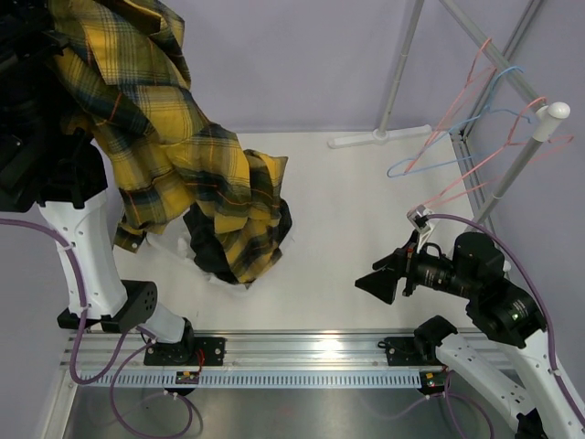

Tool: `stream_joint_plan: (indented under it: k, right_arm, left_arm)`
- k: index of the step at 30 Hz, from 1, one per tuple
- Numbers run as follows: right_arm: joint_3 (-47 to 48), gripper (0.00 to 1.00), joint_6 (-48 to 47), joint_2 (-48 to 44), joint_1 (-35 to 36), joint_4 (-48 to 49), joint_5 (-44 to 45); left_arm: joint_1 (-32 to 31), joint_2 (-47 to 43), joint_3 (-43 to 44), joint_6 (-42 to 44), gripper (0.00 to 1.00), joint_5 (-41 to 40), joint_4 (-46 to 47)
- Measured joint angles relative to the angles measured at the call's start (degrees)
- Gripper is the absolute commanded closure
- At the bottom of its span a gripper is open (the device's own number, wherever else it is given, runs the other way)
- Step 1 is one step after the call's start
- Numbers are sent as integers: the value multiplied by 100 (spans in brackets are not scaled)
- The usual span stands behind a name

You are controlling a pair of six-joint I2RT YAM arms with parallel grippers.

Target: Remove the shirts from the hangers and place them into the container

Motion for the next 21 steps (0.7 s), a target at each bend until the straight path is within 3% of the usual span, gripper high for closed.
stream_joint_plan:
  k: [13,21]
  right_arm:
    - [-236,4,234,-164,0,289,-129]
    - [-236,6,391,-258,0,286,-133]
  left_arm:
    - [-2,201,293,-1921,100,-317,1117]
    - [-125,308,-48,-2479,100,-118,1036]
